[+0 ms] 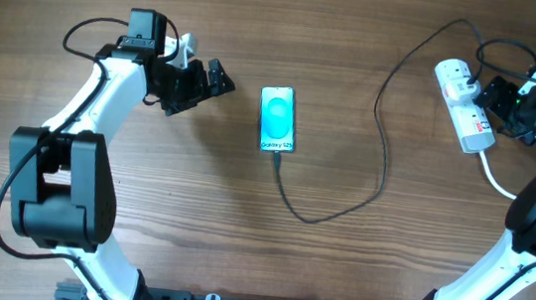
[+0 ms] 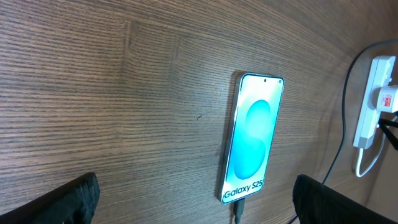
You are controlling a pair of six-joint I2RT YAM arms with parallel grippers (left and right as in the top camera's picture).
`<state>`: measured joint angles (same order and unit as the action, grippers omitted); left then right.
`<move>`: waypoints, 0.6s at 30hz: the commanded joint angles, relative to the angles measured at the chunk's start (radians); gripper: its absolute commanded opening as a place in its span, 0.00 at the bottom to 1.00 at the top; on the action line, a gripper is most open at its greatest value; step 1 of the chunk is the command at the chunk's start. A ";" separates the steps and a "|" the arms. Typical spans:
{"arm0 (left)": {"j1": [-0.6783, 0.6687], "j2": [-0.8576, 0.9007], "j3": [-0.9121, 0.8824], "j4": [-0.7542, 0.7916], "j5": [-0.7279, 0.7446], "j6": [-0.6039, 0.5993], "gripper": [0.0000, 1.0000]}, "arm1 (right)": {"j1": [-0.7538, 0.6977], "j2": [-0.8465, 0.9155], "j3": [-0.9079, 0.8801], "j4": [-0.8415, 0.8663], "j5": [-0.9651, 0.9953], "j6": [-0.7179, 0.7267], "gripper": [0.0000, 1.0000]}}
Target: Plug charger to phone and switch on socket
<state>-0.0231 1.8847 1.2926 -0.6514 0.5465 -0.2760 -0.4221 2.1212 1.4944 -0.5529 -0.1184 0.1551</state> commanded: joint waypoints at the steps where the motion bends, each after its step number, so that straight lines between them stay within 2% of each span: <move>1: 0.008 -0.028 0.009 0.000 -0.007 -0.001 1.00 | 0.025 -0.017 -0.016 -0.023 -0.006 -0.025 0.99; 15: 0.008 -0.028 0.009 0.000 -0.006 -0.001 1.00 | 0.031 -0.017 -0.016 -0.047 -0.005 -0.026 0.98; 18: 0.008 -0.028 0.009 0.000 -0.007 -0.001 1.00 | 0.025 -0.031 0.006 -0.065 -0.001 -0.109 1.00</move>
<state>-0.0231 1.8847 1.2926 -0.6514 0.5465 -0.2760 -0.4156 2.1155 1.4948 -0.5861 -0.1135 0.1410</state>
